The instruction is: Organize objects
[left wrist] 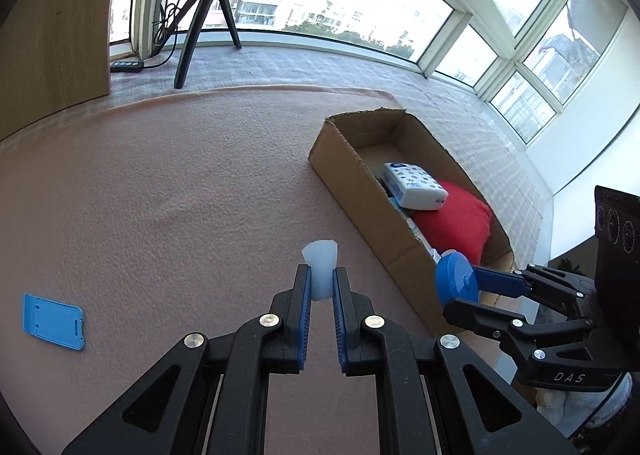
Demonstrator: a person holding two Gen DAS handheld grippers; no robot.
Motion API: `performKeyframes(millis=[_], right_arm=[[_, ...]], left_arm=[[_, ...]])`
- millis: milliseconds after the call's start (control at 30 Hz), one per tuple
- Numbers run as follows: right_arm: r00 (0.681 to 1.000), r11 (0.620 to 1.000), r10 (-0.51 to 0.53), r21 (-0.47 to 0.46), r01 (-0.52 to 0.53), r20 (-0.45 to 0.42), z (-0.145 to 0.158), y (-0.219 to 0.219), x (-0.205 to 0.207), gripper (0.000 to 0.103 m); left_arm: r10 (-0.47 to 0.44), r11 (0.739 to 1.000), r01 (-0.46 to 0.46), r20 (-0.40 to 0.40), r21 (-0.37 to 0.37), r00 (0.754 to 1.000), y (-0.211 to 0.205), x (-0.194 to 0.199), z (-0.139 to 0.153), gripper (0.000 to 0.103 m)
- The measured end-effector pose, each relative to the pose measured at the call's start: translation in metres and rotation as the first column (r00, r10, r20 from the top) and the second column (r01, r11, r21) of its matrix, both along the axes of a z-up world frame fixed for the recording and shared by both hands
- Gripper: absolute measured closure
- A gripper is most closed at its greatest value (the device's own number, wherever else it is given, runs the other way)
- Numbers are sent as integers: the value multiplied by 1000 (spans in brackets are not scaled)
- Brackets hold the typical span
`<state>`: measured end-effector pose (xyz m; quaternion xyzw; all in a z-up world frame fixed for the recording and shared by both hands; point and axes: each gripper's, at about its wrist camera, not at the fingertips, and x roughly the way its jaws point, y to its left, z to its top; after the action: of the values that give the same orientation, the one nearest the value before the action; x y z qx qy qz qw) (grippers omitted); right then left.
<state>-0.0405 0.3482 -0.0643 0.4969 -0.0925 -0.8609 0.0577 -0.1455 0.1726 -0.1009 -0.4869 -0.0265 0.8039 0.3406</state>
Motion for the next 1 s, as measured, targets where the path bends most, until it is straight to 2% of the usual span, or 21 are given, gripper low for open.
performKeyframes(millis=[267,533,867,1000], right_arm=[[994,994,-107,23,108,-20,4,61,20,57],[987,987,-159,29,159,-14,-2,102,28,57],[988,987,-156,26,156,-20,-5,117,21,57],[987,987,-160,23,160,-21,-5,120,19,56]], left_arm=[[-113,993,114,-12,24,993,76,27,14,92],[-169,985,169,-2,12,986,133,42,7,92],[-172,985,171,-20,-17,985,158,45,6,91],[-171,985,171,-23,-24,985,161,46,7,85]])
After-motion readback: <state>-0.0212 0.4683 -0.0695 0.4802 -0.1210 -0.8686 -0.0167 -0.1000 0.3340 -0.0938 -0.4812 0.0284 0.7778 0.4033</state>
